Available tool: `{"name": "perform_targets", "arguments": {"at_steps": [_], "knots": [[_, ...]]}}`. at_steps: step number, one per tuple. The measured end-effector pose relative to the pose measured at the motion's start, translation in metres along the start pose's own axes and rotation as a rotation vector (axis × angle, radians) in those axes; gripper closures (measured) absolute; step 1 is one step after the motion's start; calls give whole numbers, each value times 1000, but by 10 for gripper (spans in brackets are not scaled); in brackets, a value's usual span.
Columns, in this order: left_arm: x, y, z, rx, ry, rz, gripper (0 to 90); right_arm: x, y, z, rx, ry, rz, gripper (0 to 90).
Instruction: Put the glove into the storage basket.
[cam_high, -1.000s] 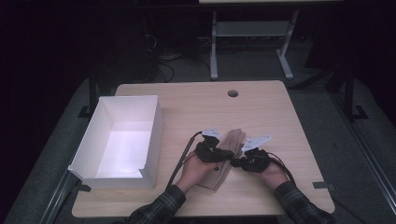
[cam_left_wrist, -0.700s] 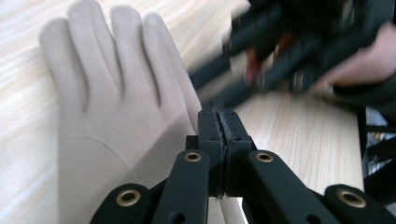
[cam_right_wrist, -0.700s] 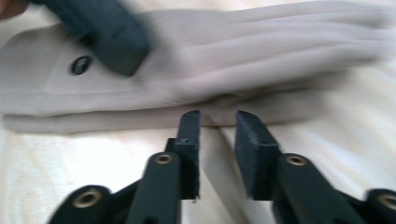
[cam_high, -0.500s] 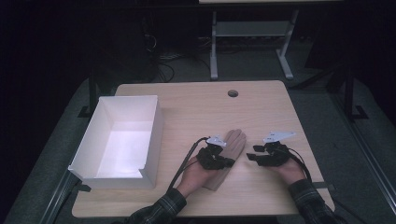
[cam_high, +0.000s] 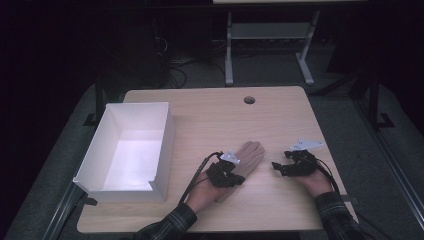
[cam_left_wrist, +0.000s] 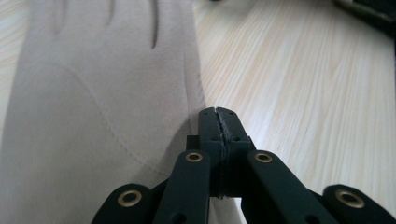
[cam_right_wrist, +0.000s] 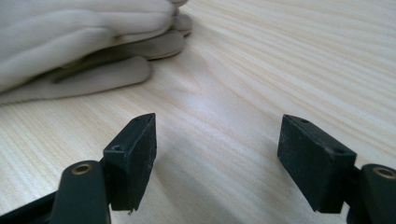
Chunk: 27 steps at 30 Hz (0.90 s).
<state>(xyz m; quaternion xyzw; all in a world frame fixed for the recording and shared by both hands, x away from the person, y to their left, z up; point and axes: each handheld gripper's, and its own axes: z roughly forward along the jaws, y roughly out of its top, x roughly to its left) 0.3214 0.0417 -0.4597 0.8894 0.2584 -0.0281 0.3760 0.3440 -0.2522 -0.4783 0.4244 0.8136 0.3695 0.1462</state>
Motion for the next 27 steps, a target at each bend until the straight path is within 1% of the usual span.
{"name": "perform_targets", "arguments": {"at_steps": [2, 3, 4, 6, 8, 9, 11, 13, 15, 16, 17, 18, 19, 20, 21, 22, 23, 24, 25, 26, 27], "knots": [[3, -2, -5, 19, 6, 27, 882, 0, -1, 1, -2, -4, -1, 272], [5, -4, -8, 25, 9, 30, 878, -1, -1, 1, -2, -6, -1, 272], [6, -5, -10, 23, 10, 21, 879, -1, -1, 1, -2, -8, 0, 270], [10, -8, -16, 41, 13, 29, 880, -1, -1, 1, -3, -14, -6, 263], [11, -11, -20, 39, 18, 19, 881, 0, -2, 2, -8, -17, -9, 256], [12, -12, -22, 49, 21, 26, 880, 0, -2, 2, -10, -18, -12, 251], [13, -13, -25, 40, 21, 21, 862, 0, -2, 3, -9, -23, -23, 239], [13, -11, -28, 31, 17, 28, 806, 1, -2, 3, -7, -17, -26, 212], [13, -5, -33, 20, 36, 47, 733, 1, -2, 4, -4, -13, -30, 202], [13, -3, -35, 17, 31, 52, 687, 1, -2, 4, -3, -12, -33, 194], [13, 0, -38, 21, 33, 71, 636, 1, -2, 4, -4, -10, -33, 193], [13, 3, -40, 12, 49, 80, 600, 1, -2, 4, -4, -11, -32, 190], [15, 6, -43, 11, 62, 102, 570, 1, -1, 4, -3, -12, -31, 187], [16, 8, -44, 2, 62, 106, 542, 1, -1, 4, -3, -14, -34, 186], [17, 10, -45, -8, 61, 98, 512, 1, -1, 4, -3, -15, -34, 185], [19, 12, -45, -3, 62, 106, 488, 1, -1, 5, -3, -16, -34, 185], [21, 14, -44, 1, 68, 103, 439, 1, -1, 5, -7, -14, -32, 184], [24, 16, -43, 13, 75, 122, 411, 1, -1, 5, -6, -15, -33, 184], [27, 17, -41, 17, 92, 135, 378, 1, -1, 5, -6, -15, -33, 184], [29, 18, -38, 15, 107, 139, 330, 1, -1, 5, -6, -15, -33, 184], [30, 18, -35, 9, 115, 131, 283, 1, -1, 5, -6, -15, -34, 184]]}}
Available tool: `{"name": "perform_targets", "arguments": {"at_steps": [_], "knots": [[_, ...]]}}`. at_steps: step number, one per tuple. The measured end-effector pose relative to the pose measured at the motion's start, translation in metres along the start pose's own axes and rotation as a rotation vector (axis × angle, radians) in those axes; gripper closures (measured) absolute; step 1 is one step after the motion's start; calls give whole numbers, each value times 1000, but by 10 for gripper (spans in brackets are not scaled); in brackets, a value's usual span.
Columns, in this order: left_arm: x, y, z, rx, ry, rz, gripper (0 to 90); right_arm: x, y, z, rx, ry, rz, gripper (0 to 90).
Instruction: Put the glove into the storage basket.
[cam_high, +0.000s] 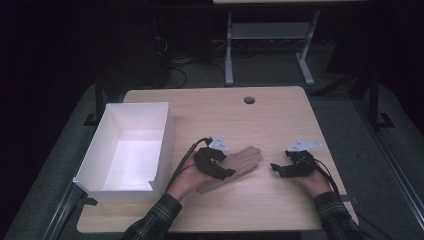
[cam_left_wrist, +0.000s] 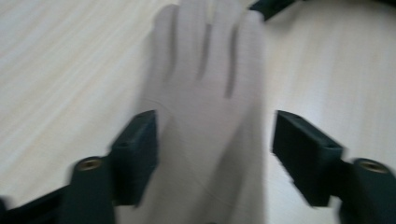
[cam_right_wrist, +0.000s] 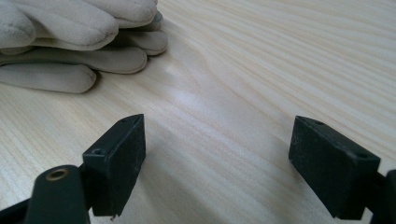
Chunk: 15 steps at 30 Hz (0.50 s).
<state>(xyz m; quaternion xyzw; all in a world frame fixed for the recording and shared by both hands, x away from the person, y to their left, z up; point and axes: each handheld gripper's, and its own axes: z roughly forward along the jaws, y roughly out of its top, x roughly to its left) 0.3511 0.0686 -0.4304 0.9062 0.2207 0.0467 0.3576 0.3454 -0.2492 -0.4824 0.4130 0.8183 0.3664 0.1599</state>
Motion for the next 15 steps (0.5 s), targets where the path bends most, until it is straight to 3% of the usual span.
{"name": "perform_targets", "arguments": {"at_steps": [4, 15], "knots": [[5, -1, 11, 36, 22, 18, 157, 0, 0, 0, 0, 0, 1, 184], [2, -8, 29, 96, 38, 60, 135, 0, 0, 0, 0, 0, 0, 184]]}}
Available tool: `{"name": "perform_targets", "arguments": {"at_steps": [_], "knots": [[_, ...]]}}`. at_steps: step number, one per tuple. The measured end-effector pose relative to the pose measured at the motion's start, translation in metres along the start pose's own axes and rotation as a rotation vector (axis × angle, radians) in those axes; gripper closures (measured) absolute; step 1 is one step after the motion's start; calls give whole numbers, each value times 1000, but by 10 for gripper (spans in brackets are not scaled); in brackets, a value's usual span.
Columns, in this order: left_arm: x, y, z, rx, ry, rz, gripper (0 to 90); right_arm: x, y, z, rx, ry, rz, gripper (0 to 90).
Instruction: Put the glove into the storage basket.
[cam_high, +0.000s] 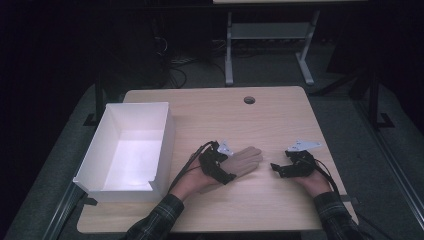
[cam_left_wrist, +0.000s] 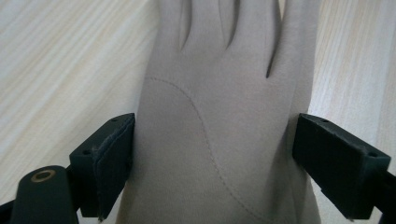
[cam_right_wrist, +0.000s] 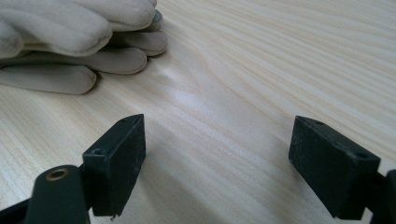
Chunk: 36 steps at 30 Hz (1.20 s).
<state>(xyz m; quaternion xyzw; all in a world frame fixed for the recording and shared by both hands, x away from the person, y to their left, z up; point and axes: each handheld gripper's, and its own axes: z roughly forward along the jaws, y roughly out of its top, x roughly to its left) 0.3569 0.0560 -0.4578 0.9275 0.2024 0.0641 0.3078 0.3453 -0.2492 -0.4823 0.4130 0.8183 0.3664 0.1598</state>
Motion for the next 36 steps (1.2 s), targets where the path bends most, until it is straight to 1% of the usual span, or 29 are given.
{"name": "perform_targets", "arguments": {"at_steps": [3, 7, 8, 9, 10, 12, 13, 14, 18, 19, 21, 22, 24, 25, 26, 28, 29, 30, 34, 36], "knots": [[1, -2, 2, -1, -8, -7, 135, 0, 0, 0, 0, 0, 0, 185], [1, -3, 2, -9, -18, -5, 151, 0, 0, 0, 0, 0, 0, 184], [1, -4, 2, -7, -25, -2, 176, 0, 0, 0, 0, 0, 0, 184], [0, -4, 2, -17, -30, -6, 197, 0, 0, 0, 0, 0, 0, 184], [0, -4, 1, -12, -34, 0, 221, 0, 0, 0, 0, 0, 0, 184], [0, -4, 0, -12, -40, -2, 247, 0, 0, 0, 0, 0, 0, 184], [0, -5, 0, -13, -48, 0, 270, 0, 0, 0, 0, 0, 0, 184], [0, -5, -1, -15, -56, 3, 314, 0, 0, 0, 0, 0, 0, 184], [-2, -4, -3, -8, -86, 7, 442, 0, 0, 0, 0, 0, 0, 184], [-3, -3, -3, -10, -99, 3, 495, 0, 0, 0, 3, -2, -1, 184], [-3, -3, -4, -6, -118, -8, 570, 0, 0, 0, 1, -3, 1, 184], [-4, -3, -4, -3, -127, -22, 604, 0, 0, 0, 0, -3, 1, 184], [-4, -2, -4, 6, -136, -32, 648, 1, 0, 0, 2, -4, 2, 184], [-4, -1, -4, 8, -141, -44, 663, 1, 0, 0, 2, -4, 2, 184], [-3, -1, -5, 16, -145, -43, 674, 1, 0, 0, 2, -4, 2, 184], [-3, -1, -5, 8, -151, -60, 685, 1, 0, 0, 2, -4, 2, 184], [-2, -1, -5, 11, -154, -69, 687, 1, 0, 0, 2, -4, 3, 184], [-2, -1, -6, 17, -154, -68, 689, 1, 0, 0, 2, -4, 2, 184], [-3, 4, -12, 15, -162, -93, 690, 1, 0, 0, 2, -4, 2, 184], [-3, 6, -15, 12, -164, -96, 690, 1, 0, 0, 2, -4, 2, 184]]}}
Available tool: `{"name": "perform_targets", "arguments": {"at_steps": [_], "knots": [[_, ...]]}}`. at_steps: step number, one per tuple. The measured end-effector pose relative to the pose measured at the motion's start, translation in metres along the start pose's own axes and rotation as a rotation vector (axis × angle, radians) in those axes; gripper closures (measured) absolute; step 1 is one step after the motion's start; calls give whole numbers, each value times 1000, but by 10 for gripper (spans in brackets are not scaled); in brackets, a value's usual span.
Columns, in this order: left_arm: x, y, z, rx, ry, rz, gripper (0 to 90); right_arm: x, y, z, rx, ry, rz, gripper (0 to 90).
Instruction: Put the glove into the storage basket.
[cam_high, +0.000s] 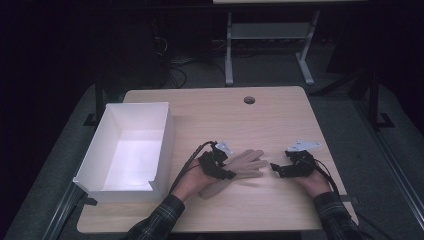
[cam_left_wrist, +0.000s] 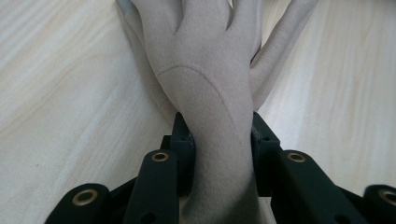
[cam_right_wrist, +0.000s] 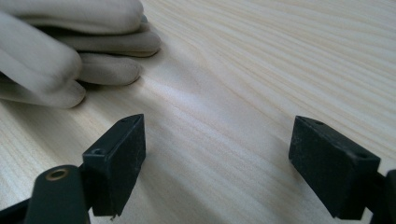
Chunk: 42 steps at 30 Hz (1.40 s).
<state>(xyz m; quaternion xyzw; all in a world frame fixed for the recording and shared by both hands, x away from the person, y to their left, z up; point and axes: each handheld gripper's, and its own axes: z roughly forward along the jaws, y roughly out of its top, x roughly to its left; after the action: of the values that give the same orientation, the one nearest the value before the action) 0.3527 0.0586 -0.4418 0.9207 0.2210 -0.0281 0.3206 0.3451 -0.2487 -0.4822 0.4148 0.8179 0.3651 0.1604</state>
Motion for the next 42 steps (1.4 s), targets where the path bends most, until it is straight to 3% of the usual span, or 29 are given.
{"name": "perform_targets", "arguments": {"at_steps": [6, 12, 27, 35, 42], "knots": [[-3, 9, -17, -29, 5, -44, 690, 0, 0, 0, 1, 1, 1, 184], [-5, 20, -38, -47, 21, -62, 689, 0, 0, 0, -2, 1, 2, 184], [-11, 43, -88, -74, 42, -45, 687, 0, 0, 0, -1, 1, 2, 184], [-1, 46, -124, -93, 72, -33, 687, 0, 0, 0, -2, 2, 2, 184], [7, 40, -159, -137, 115, -62, 688, 0, 0, 0, -2, 2, 2, 185]]}}
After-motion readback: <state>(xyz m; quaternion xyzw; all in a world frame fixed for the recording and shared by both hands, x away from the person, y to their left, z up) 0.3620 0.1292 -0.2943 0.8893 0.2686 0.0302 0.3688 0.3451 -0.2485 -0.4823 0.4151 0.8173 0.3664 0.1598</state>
